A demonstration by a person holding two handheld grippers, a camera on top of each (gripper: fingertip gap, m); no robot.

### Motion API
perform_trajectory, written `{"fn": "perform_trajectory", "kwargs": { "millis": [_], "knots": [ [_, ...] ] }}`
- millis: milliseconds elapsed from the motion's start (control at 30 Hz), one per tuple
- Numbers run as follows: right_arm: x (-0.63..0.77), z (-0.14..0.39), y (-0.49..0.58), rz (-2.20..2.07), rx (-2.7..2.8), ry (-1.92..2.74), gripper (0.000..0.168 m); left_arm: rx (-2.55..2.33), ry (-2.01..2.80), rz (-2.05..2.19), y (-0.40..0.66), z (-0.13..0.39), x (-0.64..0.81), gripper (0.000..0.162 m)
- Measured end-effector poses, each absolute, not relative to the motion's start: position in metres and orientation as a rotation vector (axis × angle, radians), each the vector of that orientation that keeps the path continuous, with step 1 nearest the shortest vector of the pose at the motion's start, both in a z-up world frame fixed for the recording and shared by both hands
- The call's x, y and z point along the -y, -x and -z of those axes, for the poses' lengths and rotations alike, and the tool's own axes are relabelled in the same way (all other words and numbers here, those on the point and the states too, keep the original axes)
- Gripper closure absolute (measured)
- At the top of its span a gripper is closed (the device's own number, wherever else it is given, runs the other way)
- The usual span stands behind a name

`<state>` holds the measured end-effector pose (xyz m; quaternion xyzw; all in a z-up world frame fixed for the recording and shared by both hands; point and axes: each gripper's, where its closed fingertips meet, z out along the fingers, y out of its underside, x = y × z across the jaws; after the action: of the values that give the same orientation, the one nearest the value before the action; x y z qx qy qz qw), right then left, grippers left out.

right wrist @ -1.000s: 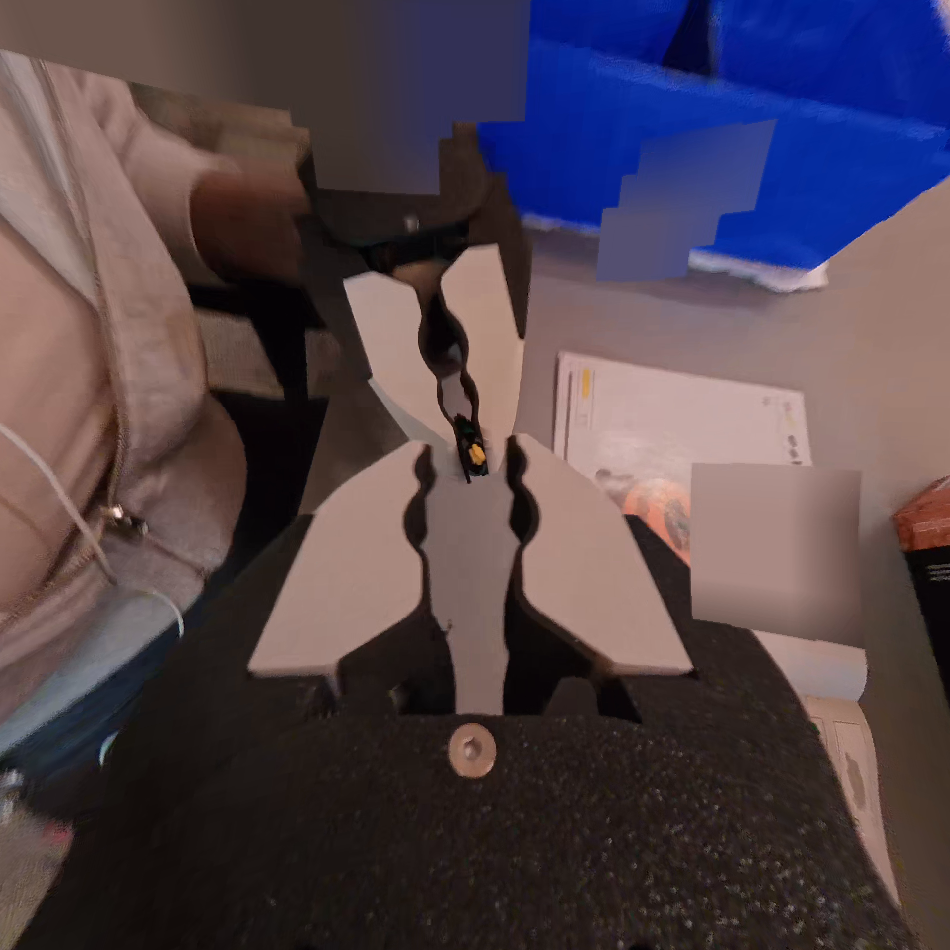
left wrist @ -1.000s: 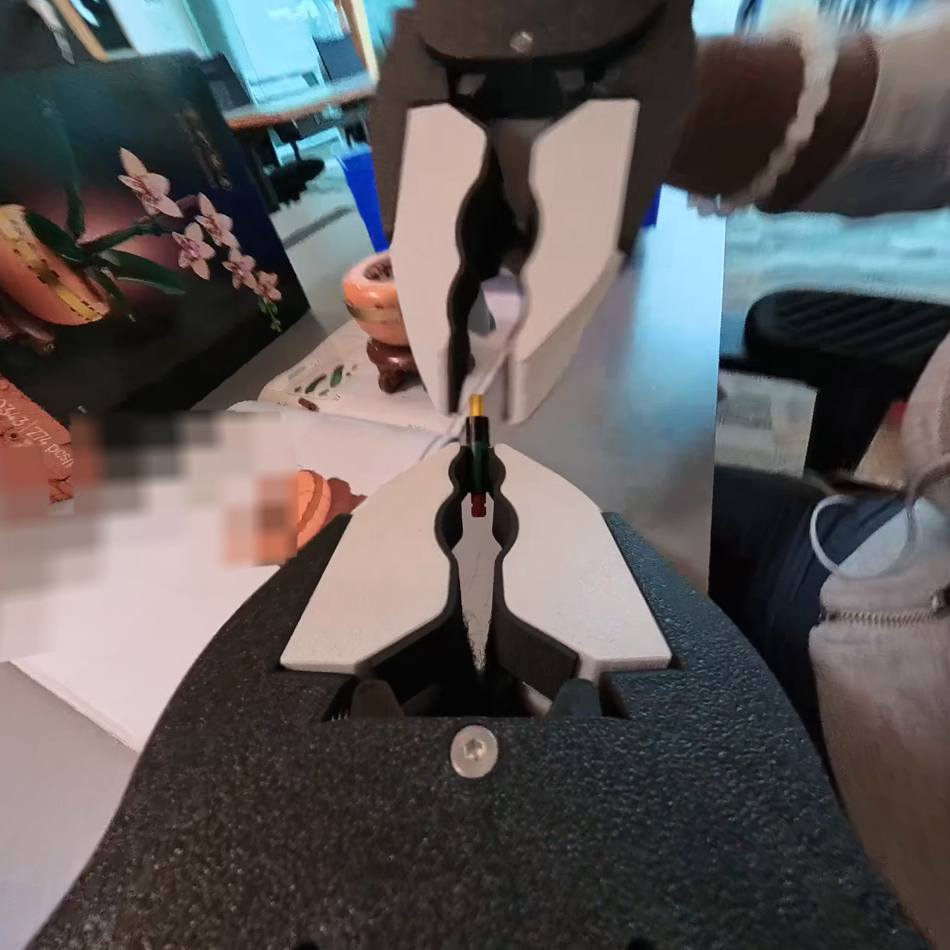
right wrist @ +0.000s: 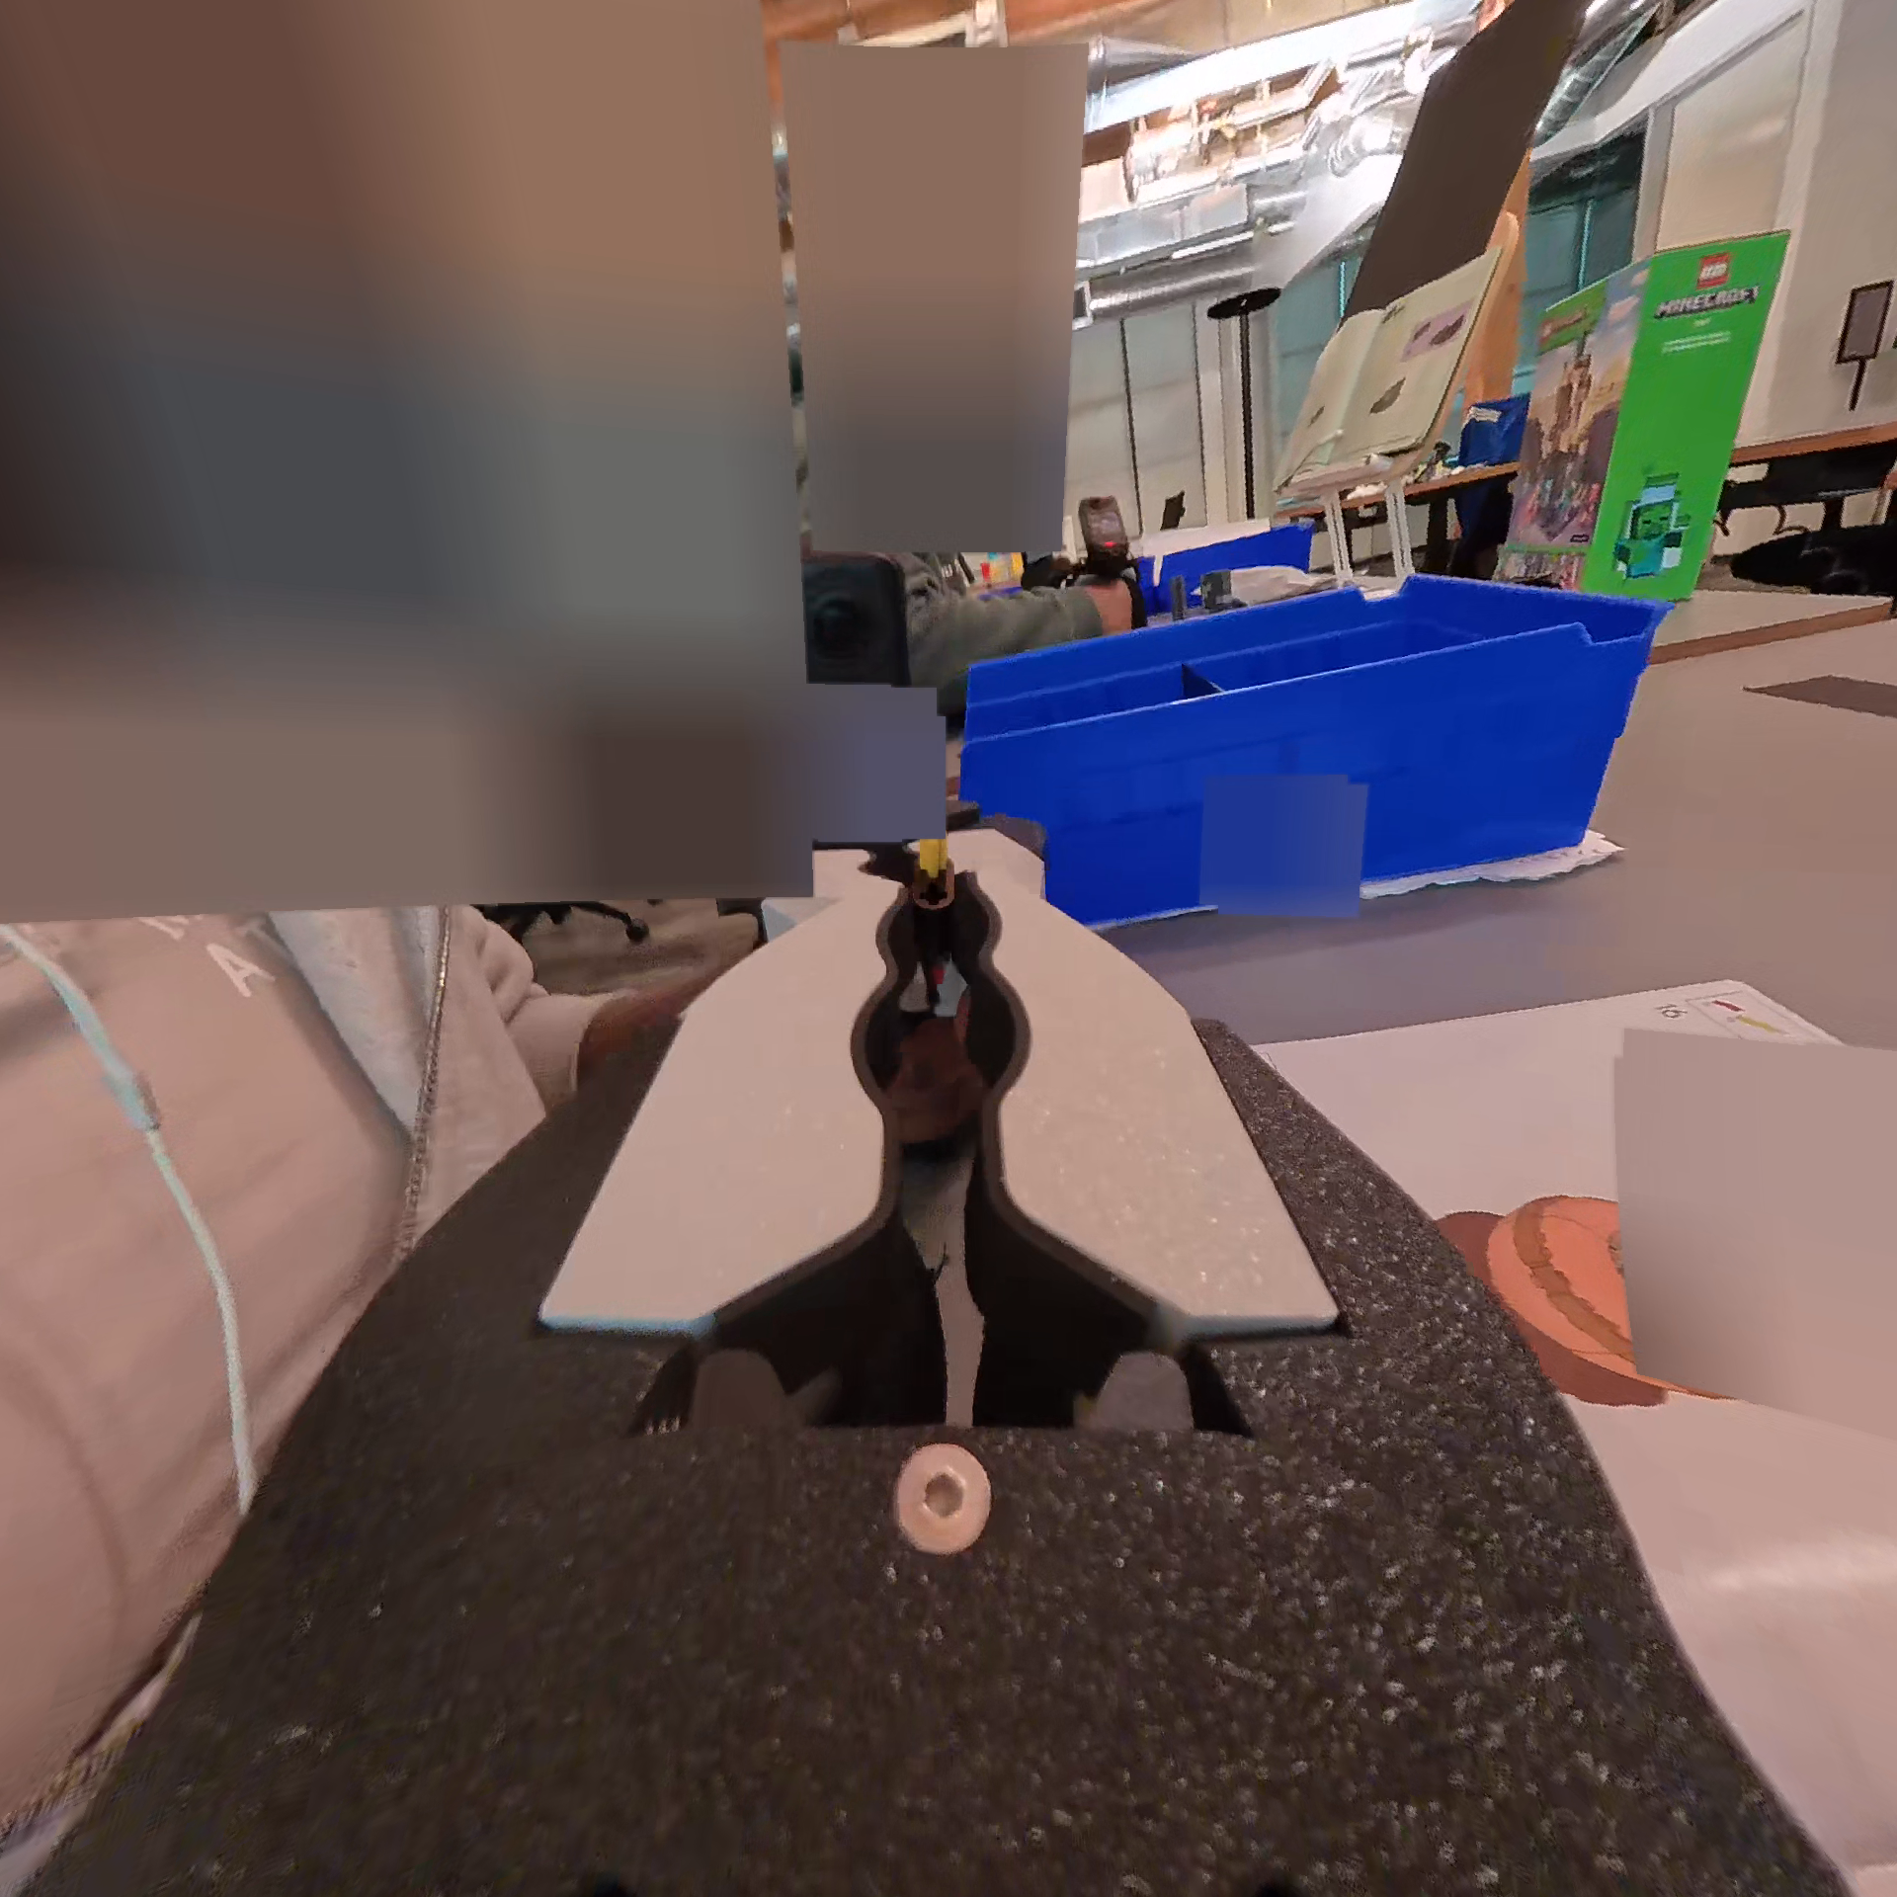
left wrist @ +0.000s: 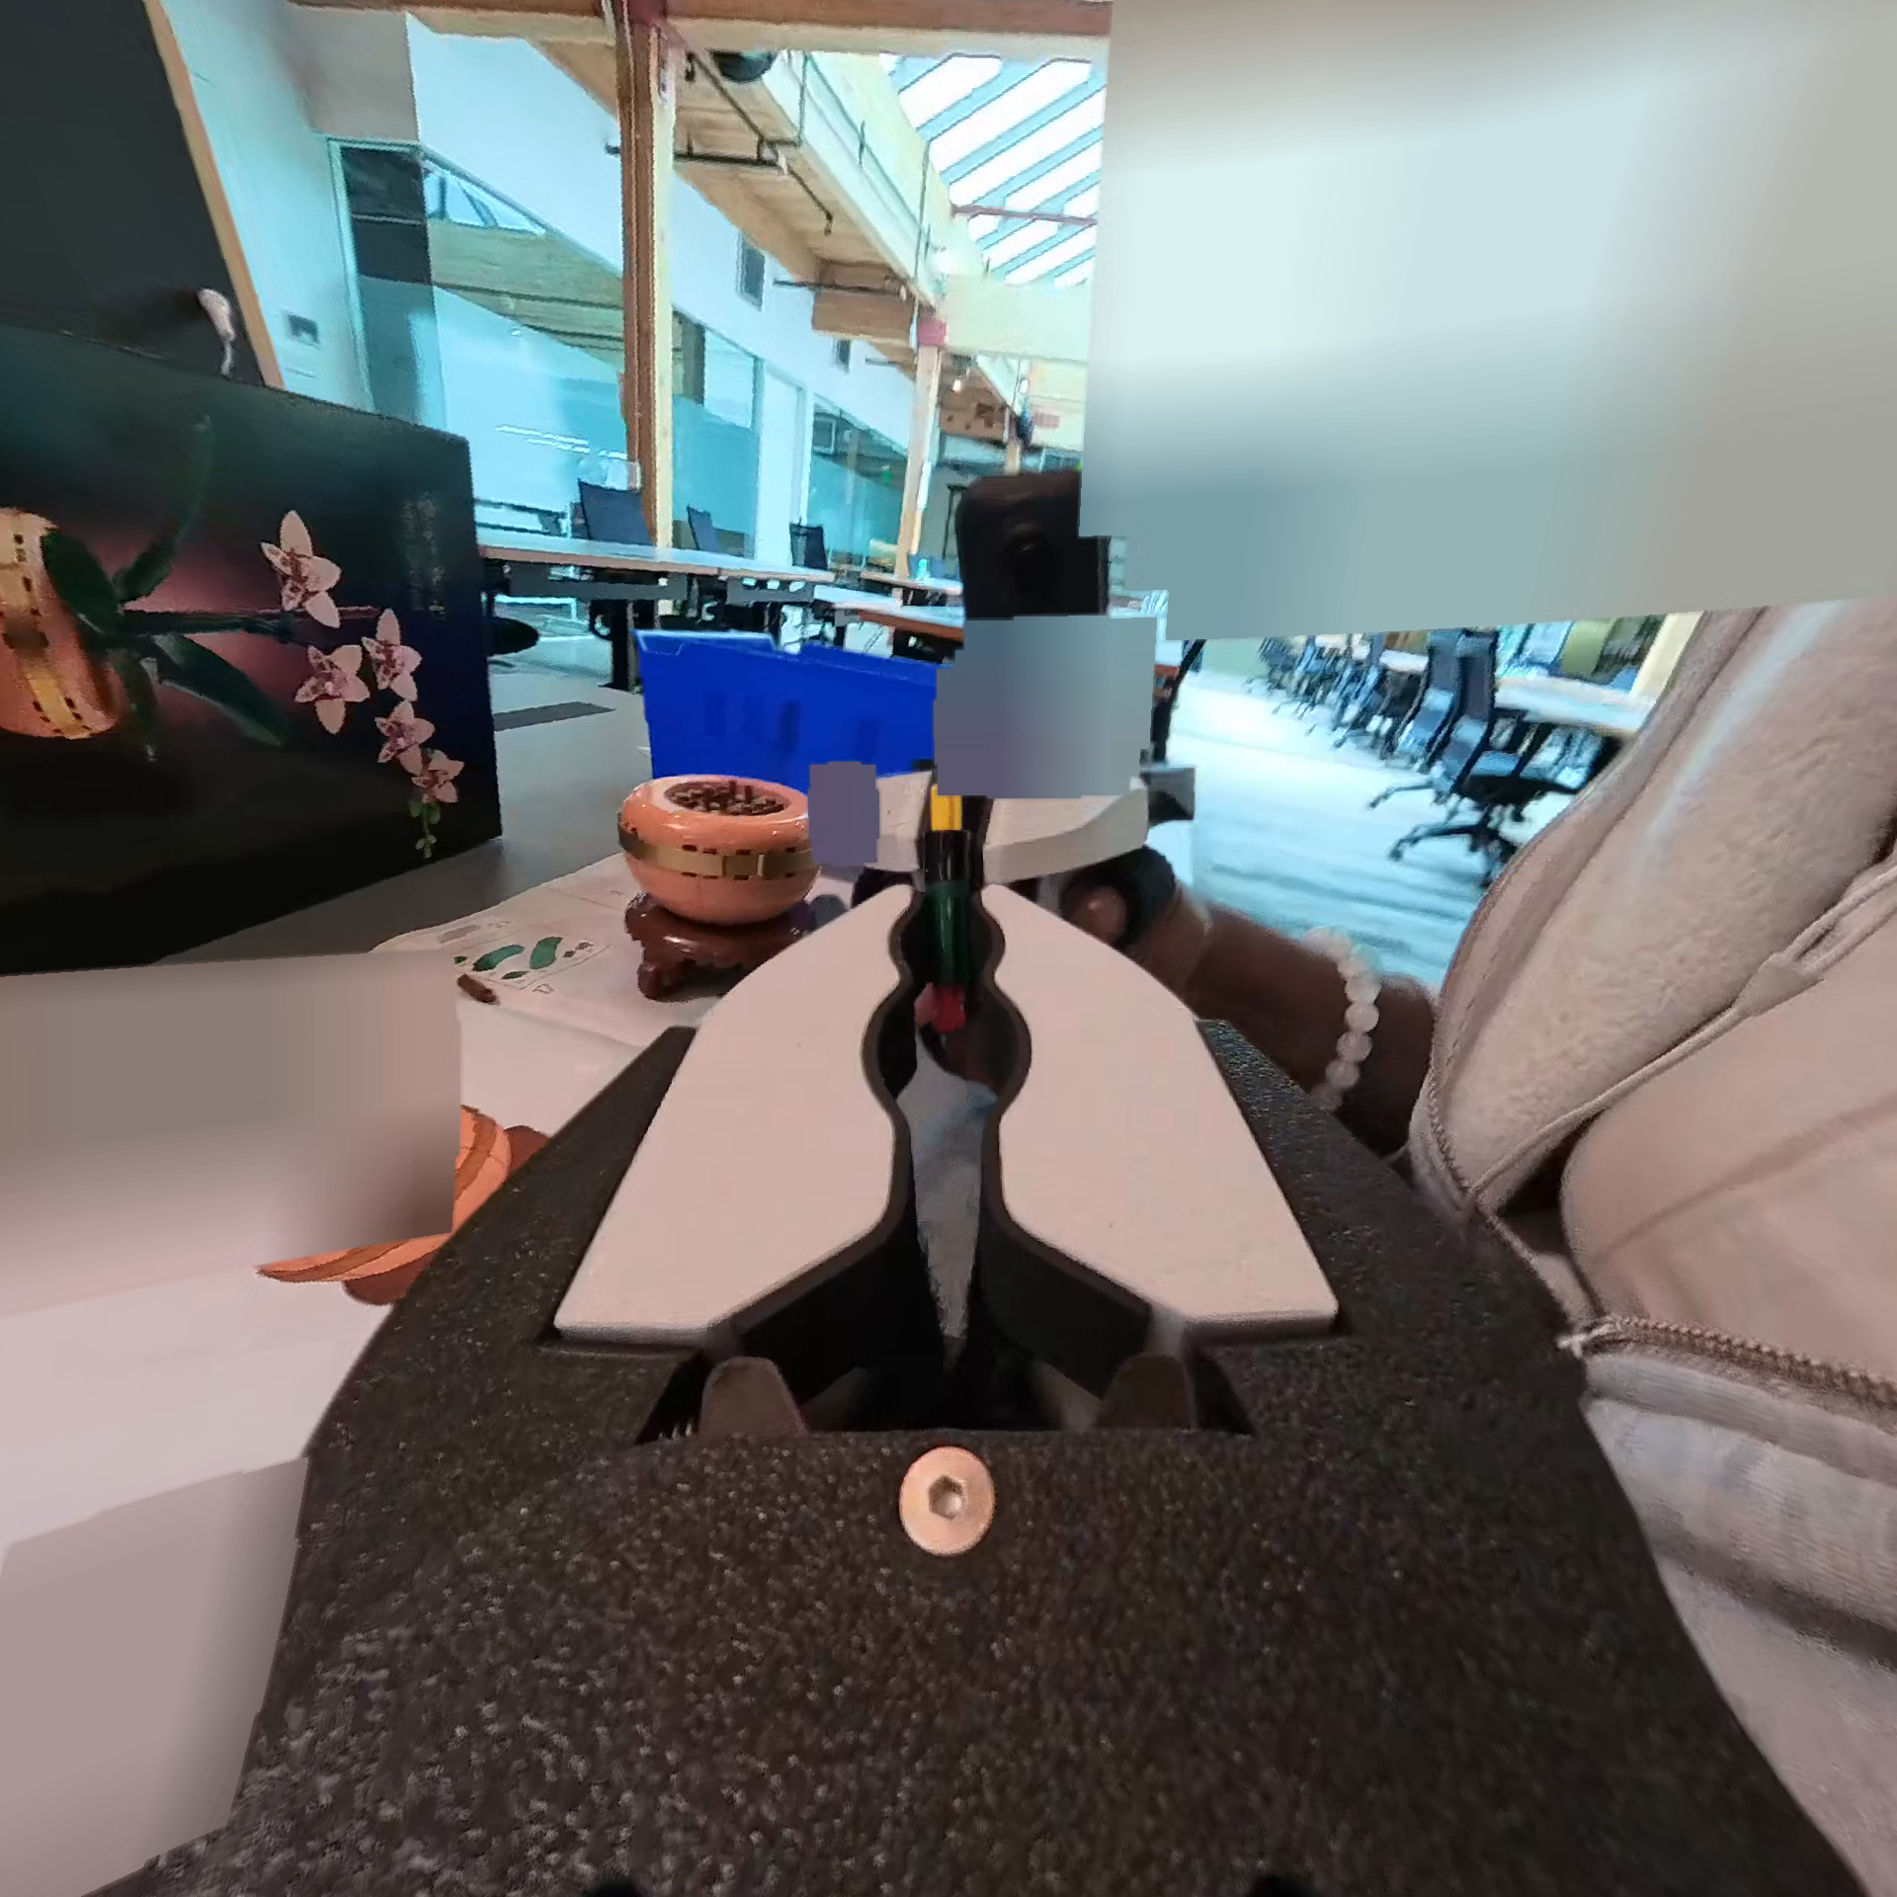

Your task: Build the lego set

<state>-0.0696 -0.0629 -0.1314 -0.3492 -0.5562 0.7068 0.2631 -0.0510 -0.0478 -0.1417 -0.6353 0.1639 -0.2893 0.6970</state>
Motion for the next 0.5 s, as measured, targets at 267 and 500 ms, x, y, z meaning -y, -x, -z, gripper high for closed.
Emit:
{"fn": "perform_trajectory", "kwargs": {
  "millis": [267, 500],
  "knots": [
    [0.027, 0.142, 0.055, -1.541, 1.573, 1.012, 0.161, -0.410, 1.608, 0.327, 0.058, 0.165, 0.036, 0.065],
    [0.009, 0.159, 0.049, -1.485, 1.558, 1.105, 0.161, -0.343, 1.473, 0.293, 0.071, 0.149, 0.038, 0.070]
  ]
}}
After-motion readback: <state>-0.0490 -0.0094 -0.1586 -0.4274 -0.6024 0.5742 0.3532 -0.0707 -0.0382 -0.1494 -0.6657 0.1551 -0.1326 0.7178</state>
